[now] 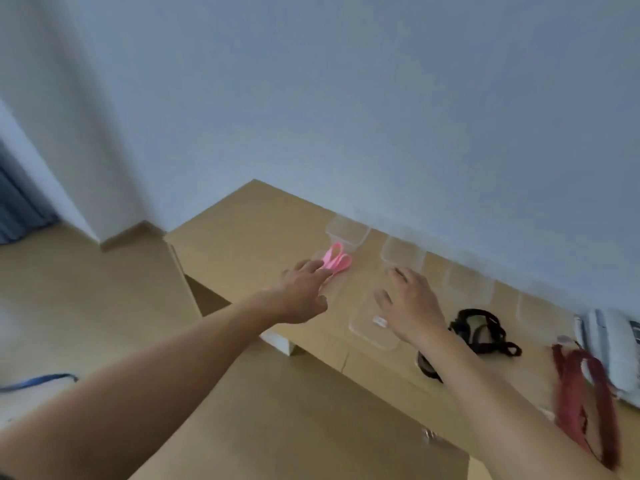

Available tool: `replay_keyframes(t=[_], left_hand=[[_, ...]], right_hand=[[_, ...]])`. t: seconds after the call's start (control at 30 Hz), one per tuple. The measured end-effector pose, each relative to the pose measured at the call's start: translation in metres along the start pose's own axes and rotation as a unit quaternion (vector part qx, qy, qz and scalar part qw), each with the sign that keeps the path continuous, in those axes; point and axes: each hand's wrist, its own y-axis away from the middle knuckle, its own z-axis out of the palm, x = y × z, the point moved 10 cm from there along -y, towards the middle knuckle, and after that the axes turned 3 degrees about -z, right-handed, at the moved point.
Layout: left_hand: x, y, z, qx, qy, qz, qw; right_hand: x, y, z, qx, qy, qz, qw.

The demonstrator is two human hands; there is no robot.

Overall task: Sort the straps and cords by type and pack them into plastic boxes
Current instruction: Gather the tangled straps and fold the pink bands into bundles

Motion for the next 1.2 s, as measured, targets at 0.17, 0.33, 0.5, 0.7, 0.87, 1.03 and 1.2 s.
replay_keyframes(t=[0.17, 0.33, 0.5, 0.7, 0.87, 1.03, 1.2], left_hand=[[-0.146, 0.12, -0.03, 0.052, 0.068, -0.124, 0.989], [-0.26, 0.239, -0.022, 0.1, 0.111, -0.242, 0.959], [-0.338, 0.338, 0.009, 0.128, 0.164, -0.36, 0.909], [-0.389, 0.435, 0.031, 0.138, 0.212, -0.492, 0.833], [-0.412, 0.497, 0.028, 0.183, 0.237, -0.576, 0.76], [-0.419, 0.546, 0.043, 0.206, 0.255, -0.635, 0.699], [-0.457, 0.602, 0.087, 0.221, 0.289, -0.675, 0.642]], right_hand=[[-0.196, -0.003, 0.033, -0.032, -0.041, -0.159, 0.986], [-0.34, 0.029, 0.078, -0.091, -0.06, -0.285, 0.952], [-0.43, 0.058, 0.116, -0.156, -0.08, -0.388, 0.905], [-0.517, 0.068, 0.156, -0.231, -0.086, -0.491, 0.836], [-0.586, 0.07, 0.184, -0.271, -0.094, -0.562, 0.776], [-0.645, 0.089, 0.22, -0.315, -0.08, -0.611, 0.722], [-0.714, 0.123, 0.276, -0.356, -0.038, -0.649, 0.672]])
